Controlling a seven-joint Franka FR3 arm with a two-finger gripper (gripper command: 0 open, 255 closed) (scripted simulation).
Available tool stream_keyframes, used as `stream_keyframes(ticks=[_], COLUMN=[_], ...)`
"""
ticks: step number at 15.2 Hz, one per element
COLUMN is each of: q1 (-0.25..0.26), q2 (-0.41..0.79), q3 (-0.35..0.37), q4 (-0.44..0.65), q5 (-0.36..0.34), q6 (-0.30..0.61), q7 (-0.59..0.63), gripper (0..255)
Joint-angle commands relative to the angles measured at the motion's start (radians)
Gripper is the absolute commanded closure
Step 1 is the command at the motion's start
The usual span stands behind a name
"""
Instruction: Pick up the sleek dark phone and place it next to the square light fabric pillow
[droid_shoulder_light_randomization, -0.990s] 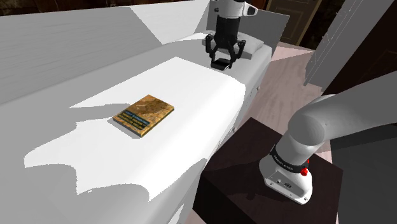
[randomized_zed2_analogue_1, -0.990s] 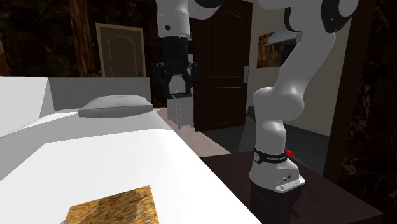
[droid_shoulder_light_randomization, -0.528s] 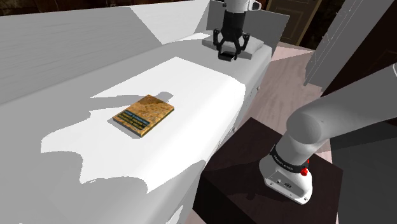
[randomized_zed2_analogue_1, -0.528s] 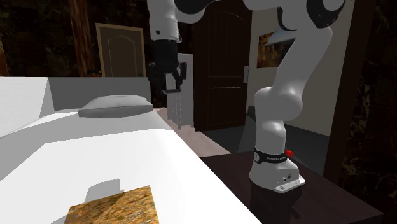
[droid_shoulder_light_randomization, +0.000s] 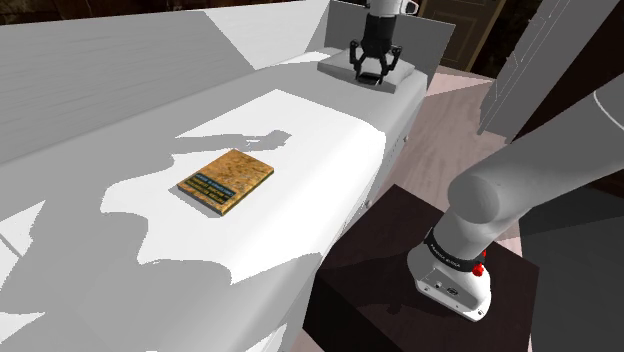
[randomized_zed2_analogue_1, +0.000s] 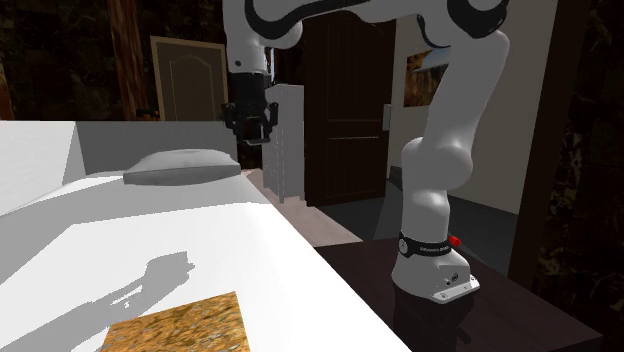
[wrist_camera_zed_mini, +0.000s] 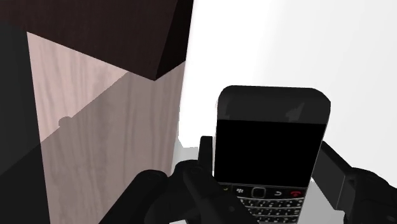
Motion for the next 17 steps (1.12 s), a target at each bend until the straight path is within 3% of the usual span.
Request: stream_keyframes(ticks=[1, 10, 17], q1=[-0.019, -0.090, -0.155], q2=[0.050, 0.289, 0.516], q3=[-0.029, -0.130, -0.186], q4=[0.049, 0.303, 0.587], q5=[-0.013, -0.025, 0.004], q6=[0.004, -0.002, -0.052], q7=[-0.043, -0.213, -0.340], gripper=[255, 255, 255])
